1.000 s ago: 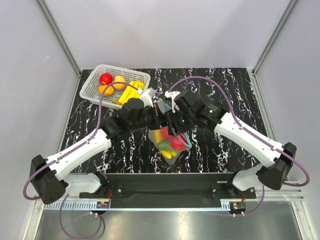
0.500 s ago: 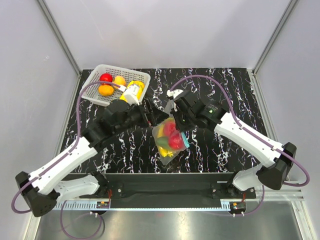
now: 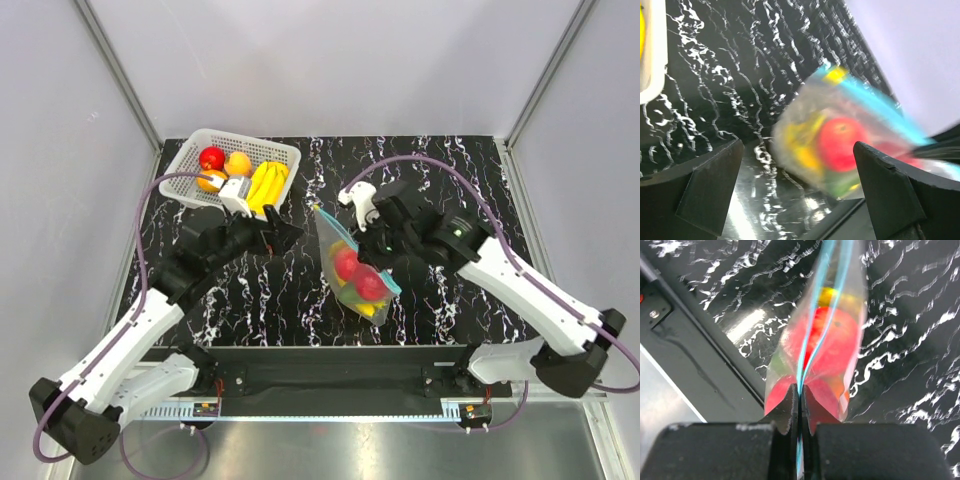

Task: Place the food in the zip-top bag and seal the zipper
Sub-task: Adjust the zipper food storage bag at the center of the board.

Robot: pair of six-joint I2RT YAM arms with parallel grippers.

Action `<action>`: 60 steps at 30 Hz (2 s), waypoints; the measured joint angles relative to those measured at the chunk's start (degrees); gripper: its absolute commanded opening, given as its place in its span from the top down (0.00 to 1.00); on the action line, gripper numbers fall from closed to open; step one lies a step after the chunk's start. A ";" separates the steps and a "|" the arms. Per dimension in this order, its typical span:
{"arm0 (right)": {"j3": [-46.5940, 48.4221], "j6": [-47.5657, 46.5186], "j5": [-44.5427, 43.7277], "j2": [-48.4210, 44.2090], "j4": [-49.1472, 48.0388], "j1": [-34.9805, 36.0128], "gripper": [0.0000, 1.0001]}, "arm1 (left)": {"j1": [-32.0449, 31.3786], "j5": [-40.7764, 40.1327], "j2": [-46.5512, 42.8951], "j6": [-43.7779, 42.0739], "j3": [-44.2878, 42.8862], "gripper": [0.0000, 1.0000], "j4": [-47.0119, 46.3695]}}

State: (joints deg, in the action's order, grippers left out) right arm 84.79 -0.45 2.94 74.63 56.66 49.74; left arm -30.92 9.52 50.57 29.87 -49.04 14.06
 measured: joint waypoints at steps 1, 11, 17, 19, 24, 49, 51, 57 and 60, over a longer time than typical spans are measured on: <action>-0.42 -1.36 0.63 -1.36 -0.24 0.02 1.00 | 0.17 0.39 0.33 -1.42 0.44 0.01 -0.52; -4.79 -8.87 6.86 -11.96 -1.14 0.02 1.00 | 0.24 6.99 -7.32 -10.34 16.74 0.01 -18.43; -8.24 -10.40 9.57 -12.28 -1.03 0.04 1.00 | 0.26 16.39 -1.79 -13.62 22.12 0.01 -30.32; -9.18 -10.62 10.56 -12.63 -0.96 0.04 1.00 | 0.35 20.57 0.46 -15.19 21.92 0.01 -33.27; -10.21 -10.93 12.79 -14.43 -0.96 0.04 1.00 | 0.46 28.79 4.09 -20.13 18.34 0.02 -35.21; -13.29 -11.80 17.18 -17.64 -1.46 0.04 1.00 | 0.87 50.73 24.41 -7.56 13.90 1.00 -70.38; -13.84 -11.78 17.03 -17.64 -1.51 0.04 1.00 | 0.87 51.65 26.10 -4.26 13.90 1.00 -74.18; -14.67 -9.84 14.14 -17.66 -1.70 0.04 0.43 | 0.90 52.96 28.37 -0.37 13.90 1.00 -77.50; -14.53 -8.74 9.99 -17.66 -2.19 0.04 0.39 | 0.87 53.11 28.37 -0.76 13.88 1.00 -76.15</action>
State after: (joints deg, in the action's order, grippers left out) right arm 70.26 -9.19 12.93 56.97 54.48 49.78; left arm -30.04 62.63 78.94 29.10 -35.16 -62.08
